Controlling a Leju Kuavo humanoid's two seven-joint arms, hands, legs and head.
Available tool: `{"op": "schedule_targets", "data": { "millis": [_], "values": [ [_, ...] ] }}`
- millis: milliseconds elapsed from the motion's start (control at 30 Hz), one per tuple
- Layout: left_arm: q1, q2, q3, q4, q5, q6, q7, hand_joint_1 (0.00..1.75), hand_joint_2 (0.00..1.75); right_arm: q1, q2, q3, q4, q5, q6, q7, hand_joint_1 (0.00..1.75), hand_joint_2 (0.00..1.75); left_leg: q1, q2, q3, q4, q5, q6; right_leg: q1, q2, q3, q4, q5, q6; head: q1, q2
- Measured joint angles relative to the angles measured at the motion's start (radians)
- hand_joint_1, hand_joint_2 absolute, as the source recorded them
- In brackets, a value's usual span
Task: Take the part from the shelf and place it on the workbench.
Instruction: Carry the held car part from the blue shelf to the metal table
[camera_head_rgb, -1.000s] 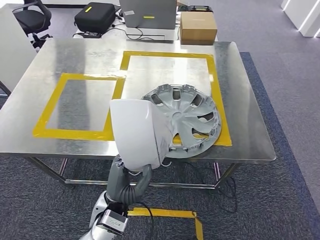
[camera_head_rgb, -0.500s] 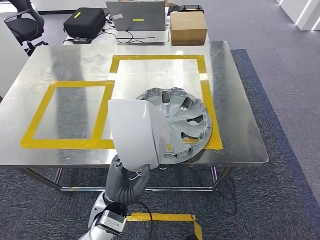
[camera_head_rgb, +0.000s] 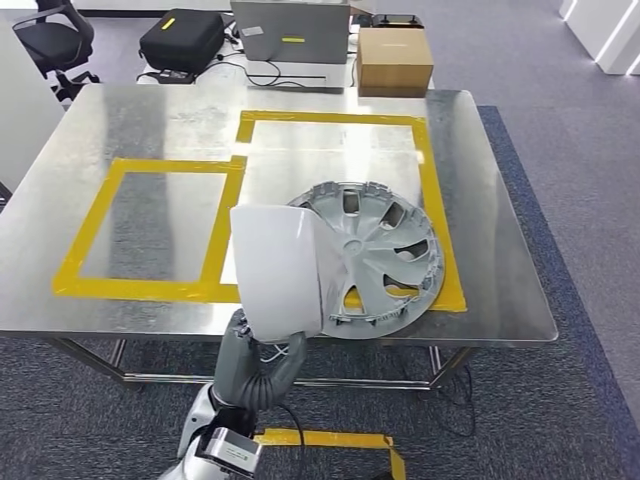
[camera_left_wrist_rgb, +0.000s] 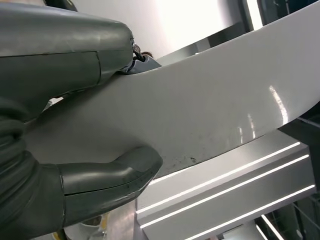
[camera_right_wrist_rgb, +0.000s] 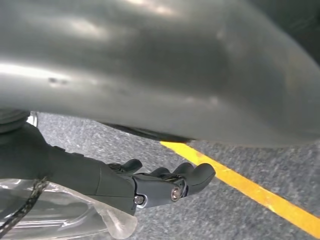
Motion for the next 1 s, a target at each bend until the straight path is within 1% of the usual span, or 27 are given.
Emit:
{"op": "schedule_targets", "data": {
  "millis": [33, 67, 100, 133, 200, 233, 267, 300, 333, 367, 400, 433, 467, 500, 533, 567, 600, 667, 700, 733, 767, 800, 867, 900, 933, 967, 1000],
  "values": [
    [0.000, 0.000, 0.000, 0.000, -0.008, 0.004, 0.001, 1.75, 1.75, -0.001, 0.000, 0.000, 0.000, -0.001, 0.000, -0.002, 0.00, 0.00, -0.002, 0.000, 0.002, 0.003, -0.005, -0.005, 0.001, -0.001, 0.031, -0.065, 0.028, -0.002, 0.000, 0.000],
    [-0.001, 0.000, -0.001, 0.000, -0.012, 0.006, 0.001, 1.75, 1.75, -0.002, 0.000, 0.000, 0.000, -0.001, 0.001, -0.003, 0.00, 0.00, -0.004, 0.000, 0.003, 0.007, -0.008, -0.010, 0.001, -0.001, 0.054, -0.110, 0.043, -0.006, -0.001, 0.000],
    [-0.001, 0.000, -0.001, 0.000, -0.018, 0.009, 0.002, 1.75, 1.75, -0.002, 0.000, 0.000, 0.000, -0.001, 0.001, -0.004, 0.00, 0.00, -0.006, 0.000, 0.002, 0.009, -0.010, -0.015, 0.002, 0.000, 0.065, -0.131, 0.045, -0.011, -0.002, 0.000],
    [-0.002, 0.001, -0.001, 0.000, -0.036, 0.018, 0.003, 1.75, 1.75, -0.001, 0.000, 0.000, 0.000, 0.001, 0.004, -0.005, 0.00, 0.00, -0.007, 0.000, 0.001, 0.011, -0.010, -0.019, 0.005, 0.002, 0.068, -0.133, 0.042, -0.017, -0.002, 0.000],
    [-0.009, 0.001, -0.004, 0.000, -0.116, 0.056, 0.012, 1.75, 1.75, 0.000, 0.000, 0.000, 0.000, 0.012, 0.019, -0.007, 0.00, 0.00, -0.005, 0.000, 0.000, 0.015, -0.013, -0.026, 0.004, 0.002, 0.068, -0.134, 0.045, -0.028, -0.003, 0.000],
    [-0.018, 0.001, -0.007, 0.000, -0.177, 0.081, 0.021, 1.75, 1.75, 0.000, 0.000, 0.000, 0.000, 0.020, 0.028, -0.008, 0.00, 0.00, -0.004, 0.001, -0.005, 0.030, -0.025, -0.031, 0.002, 0.001, 0.070, -0.136, 0.045, -0.034, -0.005, 0.000],
    [-0.032, -0.001, -0.012, 0.000, -0.245, 0.105, 0.034, 1.75, 1.75, -0.001, 0.001, 0.001, 0.000, 0.029, 0.039, -0.010, 0.00, 0.00, -0.002, 0.001, -0.019, 0.063, -0.046, -0.036, 0.000, 0.000, 0.072, -0.137, 0.045, -0.040, -0.007, 0.000],
    [-0.051, -0.003, -0.016, 0.001, -0.315, 0.124, 0.048, 1.75, 1.75, -0.002, 0.001, 0.002, 0.000, 0.038, 0.049, -0.013, 0.00, 0.00, -0.001, 0.001, -0.043, 0.116, -0.074, -0.041, -0.001, -0.001, 0.073, -0.138, 0.045, -0.044, -0.009, 0.000],
    [-0.075, -0.004, -0.021, 0.003, -0.388, 0.140, 0.064, 1.75, 1.75, -0.004, 0.001, 0.005, 0.000, 0.050, 0.060, -0.016, 0.00, 0.00, 0.001, 0.001, -0.074, 0.184, -0.104, -0.045, -0.001, -0.002, 0.074, -0.137, 0.044, -0.047, -0.011, 0.000],
    [-0.105, -0.006, -0.025, 0.009, -0.460, 0.152, 0.081, 1.75, 1.75, -0.005, 0.001, 0.010, 0.000, 0.063, 0.071, -0.020, 0.00, 0.00, 0.002, 0.001, -0.105, 0.248, -0.127, -0.048, -0.001, -0.003, 0.074, -0.137, 0.044, -0.048, -0.010, 0.000],
    [-0.140, -0.006, -0.027, 0.018, -0.530, 0.162, 0.098, 1.75, 1.75, -0.005, 0.001, 0.015, 0.000, 0.076, 0.081, -0.023, 0.00, 0.00, 0.003, 0.001, -0.126, 0.289, -0.133, -0.048, -0.001, -0.003, 0.075, -0.137, 0.044, -0.048, -0.011, 0.000],
    [-0.181, -0.006, -0.028, 0.031, -0.596, 0.170, 0.115, 1.75, 1.75, -0.006, 0.001, 0.022, 0.000, 0.090, 0.092, -0.027, 0.00, 0.00, 0.003, 0.001, -0.131, 0.294, -0.120, -0.047, 0.000, -0.002, 0.076, -0.137, 0.043, -0.048, -0.011, 0.000],
    [-0.223, -0.006, -0.028, 0.047, -0.650, 0.176, 0.127, 1.75, 1.75, -0.007, 0.001, 0.028, 0.000, 0.100, 0.101, -0.029, 0.00, 0.00, 0.003, 0.001, -0.117, 0.259, -0.088, -0.044, 0.000, -0.001, 0.078, -0.137, 0.043, -0.048, -0.011, 0.000],
    [-0.262, -0.006, -0.026, 0.064, -0.690, 0.179, 0.136, 1.75, 1.75, -0.009, 0.001, 0.035, 0.000, 0.108, 0.108, -0.030, 0.00, 0.00, 0.003, 0.001, -0.088, 0.193, -0.046, -0.038, 0.000, 0.001, 0.081, -0.137, 0.043, -0.047, -0.011, 0.000],
    [-0.297, -0.006, -0.023, 0.080, -0.714, 0.182, 0.141, 1.75, 1.75, -0.011, 0.001, 0.041, 0.000, 0.113, 0.113, -0.030, 0.00, 0.00, 0.000, 0.001, -0.057, 0.125, -0.015, -0.032, 0.001, 0.002, 0.082, -0.137, 0.042, -0.046, -0.010, 0.000],
    [-0.325, -0.006, -0.020, 0.094, -0.726, 0.184, 0.142, 1.75, 1.75, -0.013, 0.002, 0.045, 0.000, 0.116, 0.116, -0.030, 0.00, 0.00, -0.002, 0.001, -0.032, 0.066, 0.005, -0.025, 0.001, 0.004, 0.082, -0.137, 0.042, -0.043, -0.010, 0.000],
    [-0.345, -0.007, -0.017, 0.106, -0.731, 0.185, 0.142, 1.75, 1.75, -0.015, 0.002, 0.049, 0.000, 0.118, 0.118, -0.031, 0.00, 0.00, -0.005, 0.000, -0.018, 0.031, 0.011, -0.020, 0.002, 0.005, 0.079, -0.137, 0.043, -0.038, -0.010, 0.000],
    [-0.370, -0.008, -0.013, 0.123, -0.738, 0.186, 0.140, 1.75, 1.75, -0.019, 0.003, 0.054, 0.000, 0.120, 0.121, -0.031, 0.00, 0.00, -0.009, 0.000, -0.015, 0.012, 0.006, -0.015, 0.002, 0.006, 0.075, -0.140, 0.046, -0.026, -0.010, 0.000],
    [-0.376, -0.008, -0.012, 0.129, -0.742, 0.187, 0.140, 1.75, 1.75, -0.019, 0.003, 0.056, 0.000, 0.121, 0.121, -0.031, 0.00, 0.00, -0.007, 0.000, -0.014, 0.008, 0.009, -0.013, 0.000, 0.005, 0.072, -0.141, 0.045, -0.020, -0.010, 0.000],
    [-0.382, -0.009, -0.011, 0.135, -0.756, 0.187, 0.143, 1.75, 1.75, -0.020, 0.003, 0.059, 0.000, 0.124, 0.122, -0.031, 0.00, 0.00, -0.004, 0.001, -0.012, 0.001, 0.012, -0.009, 0.000, 0.005, 0.067, -0.133, 0.038, -0.014, -0.009, 0.000],
    [-0.392, -0.010, -0.010, 0.143, -0.784, 0.188, 0.151, 1.75, 1.75, -0.020, 0.003, 0.062, 0.000, 0.129, 0.125, -0.031, 0.00, 0.00, -0.001, 0.001, -0.009, -0.005, 0.015, -0.005, 0.000, 0.004, 0.054, -0.109, 0.023, -0.010, -0.008, 0.000],
    [-0.406, -0.010, -0.009, 0.158, -0.831, 0.188, 0.166, 1.75, 1.75, -0.021, 0.003, 0.065, 0.000, 0.135, 0.129, -0.032, 0.00, 0.00, 0.001, 0.001, -0.007, -0.009, 0.017, -0.002, 0.000, 0.004, 0.030, -0.063, -0.001, -0.006, -0.007, 0.000],
    [-0.440, -0.005, -0.003, 0.203, -0.944, 0.188, 0.202, 1.75, 1.75, -0.023, 0.002, 0.072, 0.000, 0.148, 0.140, -0.033, 0.00, 0.00, 0.000, 0.002, -0.008, -0.009, 0.017, 0.001, -0.001, 0.003, -0.035, 0.066, -0.054, -0.001, -0.005, 0.000],
    [-0.456, -0.001, 0.004, 0.229, -0.996, 0.188, 0.217, 1.75, 1.75, -0.024, 0.002, 0.075, 0.000, 0.154, 0.146, -0.034, 0.00, 0.00, -0.001, 0.002, -0.008, -0.008, 0.017, 0.001, -0.001, 0.003, -0.064, 0.117, -0.066, 0.002, -0.005, 0.000],
    [-0.473, 0.005, 0.012, 0.255, -1.039, 0.188, 0.228, 1.75, 1.75, -0.025, 0.001, 0.078, 0.000, 0.159, 0.153, -0.036, 0.00, 0.00, -0.002, 0.002, -0.008, -0.007, 0.016, 0.002, -0.001, 0.003, -0.075, 0.131, -0.058, 0.003, -0.005, 0.000],
    [-0.493, 0.012, 0.023, 0.283, -1.079, 0.188, 0.238, 1.75, 1.75, -0.027, -0.001, 0.081, 0.000, 0.165, 0.162, -0.041, 0.00, 0.00, -0.001, 0.002, -0.008, -0.005, 0.015, 0.001, -0.001, 0.003, -0.068, 0.107, -0.031, 0.003, -0.004, 0.000],
    [-0.520, 0.019, 0.033, 0.315, -1.119, 0.188, 0.248, 1.75, 1.75, -0.030, -0.004, 0.084, -0.001, 0.171, 0.175, -0.047, 0.00, 0.00, -0.001, 0.002, -0.008, -0.003, 0.014, -0.001, -0.002, 0.003, -0.042, 0.046, 0.010, 0.003, -0.004, 0.000]
  ]
}}
